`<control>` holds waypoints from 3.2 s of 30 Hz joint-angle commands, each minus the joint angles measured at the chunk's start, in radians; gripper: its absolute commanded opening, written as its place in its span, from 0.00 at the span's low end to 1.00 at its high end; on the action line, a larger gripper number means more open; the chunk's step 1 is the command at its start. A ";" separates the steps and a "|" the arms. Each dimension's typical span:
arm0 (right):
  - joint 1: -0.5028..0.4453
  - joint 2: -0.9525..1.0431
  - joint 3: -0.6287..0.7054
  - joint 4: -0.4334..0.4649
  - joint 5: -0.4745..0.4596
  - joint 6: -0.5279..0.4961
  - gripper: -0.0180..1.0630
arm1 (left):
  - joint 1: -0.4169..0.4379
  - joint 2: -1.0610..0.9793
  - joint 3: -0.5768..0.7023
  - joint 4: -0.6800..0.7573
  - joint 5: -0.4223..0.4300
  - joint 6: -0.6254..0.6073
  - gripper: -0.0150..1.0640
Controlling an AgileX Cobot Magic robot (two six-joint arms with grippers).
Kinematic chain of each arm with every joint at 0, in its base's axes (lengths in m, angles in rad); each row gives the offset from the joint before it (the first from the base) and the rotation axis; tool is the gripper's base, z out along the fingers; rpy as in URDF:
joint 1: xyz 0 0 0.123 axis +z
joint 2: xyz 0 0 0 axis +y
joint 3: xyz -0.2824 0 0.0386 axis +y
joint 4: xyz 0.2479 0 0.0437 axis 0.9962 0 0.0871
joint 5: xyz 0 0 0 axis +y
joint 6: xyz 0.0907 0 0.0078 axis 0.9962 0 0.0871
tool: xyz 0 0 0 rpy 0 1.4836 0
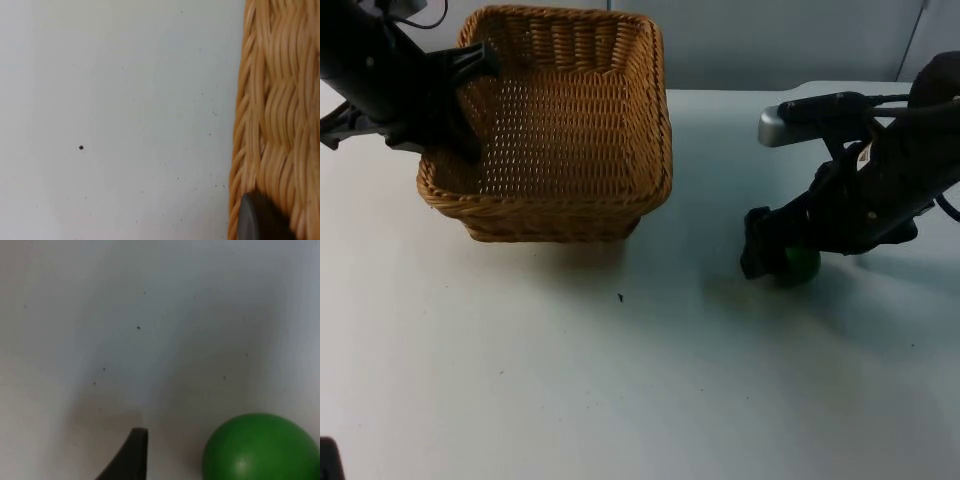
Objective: Pick up the basket with the left hand and place the ball into the basket with the right hand.
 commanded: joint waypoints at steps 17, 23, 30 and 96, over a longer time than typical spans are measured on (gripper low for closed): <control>0.003 0.002 -0.012 0.010 -0.025 0.034 0.06 | 0.000 -0.017 -0.009 -0.024 -0.002 -0.004 0.01; 0.003 -0.016 -0.170 -0.072 0.081 0.034 0.02 | 0.000 -0.017 -0.009 -0.024 -0.011 -0.004 0.01; 0.016 -0.030 -0.522 -0.081 0.341 0.031 0.02 | 0.000 -0.017 -0.009 -0.024 -0.013 -0.004 0.01; 0.248 0.213 -0.763 0.216 0.158 -0.254 0.35 | 0.000 -0.017 -0.009 -0.057 0.110 -0.004 0.01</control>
